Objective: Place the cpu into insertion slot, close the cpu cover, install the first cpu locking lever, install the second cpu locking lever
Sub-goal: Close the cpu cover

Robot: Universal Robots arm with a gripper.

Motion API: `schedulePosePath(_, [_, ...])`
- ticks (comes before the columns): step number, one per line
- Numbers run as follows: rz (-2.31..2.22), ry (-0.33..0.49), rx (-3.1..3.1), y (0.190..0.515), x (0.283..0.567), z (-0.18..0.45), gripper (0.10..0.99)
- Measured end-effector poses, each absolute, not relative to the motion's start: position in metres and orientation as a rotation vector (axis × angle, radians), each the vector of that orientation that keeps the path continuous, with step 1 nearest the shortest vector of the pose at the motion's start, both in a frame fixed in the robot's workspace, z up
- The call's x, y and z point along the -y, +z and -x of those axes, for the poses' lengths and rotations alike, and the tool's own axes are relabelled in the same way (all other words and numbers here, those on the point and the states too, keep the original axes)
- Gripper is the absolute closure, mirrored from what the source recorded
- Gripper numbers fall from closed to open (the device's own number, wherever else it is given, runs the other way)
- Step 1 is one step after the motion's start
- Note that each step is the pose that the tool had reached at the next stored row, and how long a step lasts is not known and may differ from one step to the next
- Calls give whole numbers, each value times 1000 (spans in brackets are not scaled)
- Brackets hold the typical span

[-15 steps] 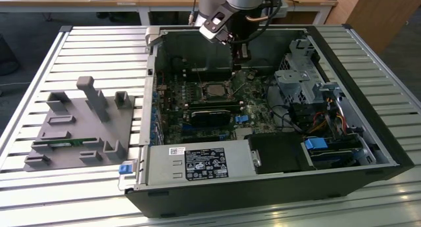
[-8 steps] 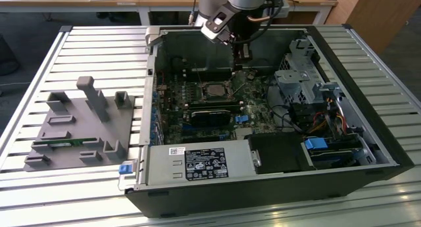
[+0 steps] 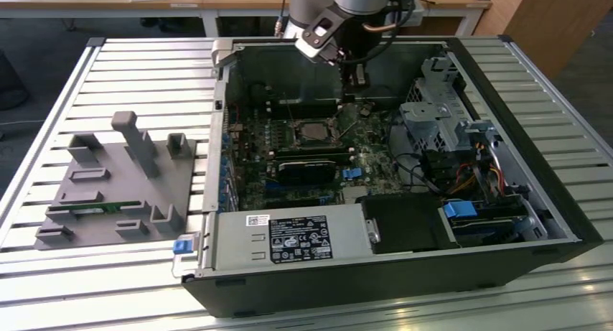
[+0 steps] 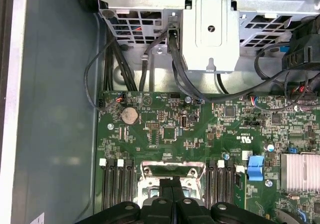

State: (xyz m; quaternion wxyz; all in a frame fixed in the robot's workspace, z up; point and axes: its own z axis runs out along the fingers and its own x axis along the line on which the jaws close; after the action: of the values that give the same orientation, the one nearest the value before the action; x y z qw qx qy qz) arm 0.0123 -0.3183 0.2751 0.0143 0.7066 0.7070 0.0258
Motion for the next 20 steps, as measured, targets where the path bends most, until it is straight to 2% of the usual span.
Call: schedulePosePath(20, [-2200,80,-2201,271,318,-25,973])
